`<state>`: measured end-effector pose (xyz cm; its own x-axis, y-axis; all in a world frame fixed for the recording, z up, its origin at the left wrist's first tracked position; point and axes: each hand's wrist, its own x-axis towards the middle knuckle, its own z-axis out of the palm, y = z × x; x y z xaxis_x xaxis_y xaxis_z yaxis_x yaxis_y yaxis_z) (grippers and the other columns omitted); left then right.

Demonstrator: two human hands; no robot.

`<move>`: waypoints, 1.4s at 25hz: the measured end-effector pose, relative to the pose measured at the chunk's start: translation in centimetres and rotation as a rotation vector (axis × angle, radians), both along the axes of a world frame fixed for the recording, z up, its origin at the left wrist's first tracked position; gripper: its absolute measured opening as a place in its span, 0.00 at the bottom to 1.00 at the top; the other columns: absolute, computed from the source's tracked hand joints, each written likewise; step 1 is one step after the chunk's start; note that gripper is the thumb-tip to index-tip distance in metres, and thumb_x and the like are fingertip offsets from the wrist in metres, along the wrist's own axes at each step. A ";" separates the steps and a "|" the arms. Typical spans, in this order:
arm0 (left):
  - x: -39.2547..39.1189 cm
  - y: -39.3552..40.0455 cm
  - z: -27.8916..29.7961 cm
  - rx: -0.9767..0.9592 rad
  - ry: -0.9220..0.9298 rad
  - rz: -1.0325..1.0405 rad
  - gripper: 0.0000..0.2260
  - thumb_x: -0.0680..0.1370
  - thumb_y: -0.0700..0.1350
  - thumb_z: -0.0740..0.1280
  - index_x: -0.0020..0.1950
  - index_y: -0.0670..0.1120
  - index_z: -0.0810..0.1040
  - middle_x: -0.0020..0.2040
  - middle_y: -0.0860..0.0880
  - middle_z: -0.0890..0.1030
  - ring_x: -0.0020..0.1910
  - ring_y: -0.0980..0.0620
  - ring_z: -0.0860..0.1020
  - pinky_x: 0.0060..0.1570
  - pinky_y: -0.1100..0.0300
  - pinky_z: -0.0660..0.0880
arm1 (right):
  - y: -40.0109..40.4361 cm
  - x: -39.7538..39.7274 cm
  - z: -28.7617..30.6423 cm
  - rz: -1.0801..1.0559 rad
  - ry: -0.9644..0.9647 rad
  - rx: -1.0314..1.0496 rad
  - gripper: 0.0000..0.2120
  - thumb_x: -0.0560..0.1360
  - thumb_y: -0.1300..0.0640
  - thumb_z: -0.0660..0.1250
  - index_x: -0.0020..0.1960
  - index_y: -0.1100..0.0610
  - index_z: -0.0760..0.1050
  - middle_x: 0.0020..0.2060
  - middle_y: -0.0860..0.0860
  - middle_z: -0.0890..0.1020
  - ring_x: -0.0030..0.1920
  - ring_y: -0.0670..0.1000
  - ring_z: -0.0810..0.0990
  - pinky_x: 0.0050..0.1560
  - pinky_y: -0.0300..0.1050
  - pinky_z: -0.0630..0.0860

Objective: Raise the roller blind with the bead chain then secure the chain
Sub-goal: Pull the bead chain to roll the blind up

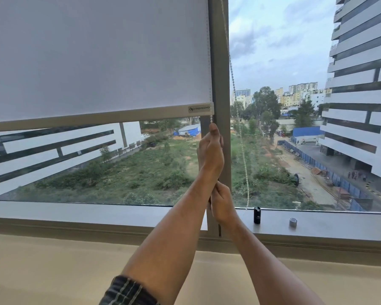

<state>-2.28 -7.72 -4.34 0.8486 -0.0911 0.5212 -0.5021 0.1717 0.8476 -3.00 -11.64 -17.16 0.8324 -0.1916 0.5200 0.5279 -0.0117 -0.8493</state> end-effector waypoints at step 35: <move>-0.6 1.4 0.2 -0.019 0.032 -0.124 0.29 0.85 0.60 0.51 0.27 0.50 0.68 0.25 0.50 0.65 0.20 0.54 0.61 0.22 0.62 0.58 | 1.1 -0.9 1.5 -0.003 0.011 0.080 0.16 0.85 0.63 0.55 0.39 0.62 0.70 0.25 0.48 0.67 0.23 0.45 0.60 0.23 0.38 0.59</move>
<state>-2.84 -6.35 -4.19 0.8474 -0.1865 0.4971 -0.4492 0.2470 0.8586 -3.94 -10.50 -15.69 0.8372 -0.2353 0.4937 0.5186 0.0550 -0.8533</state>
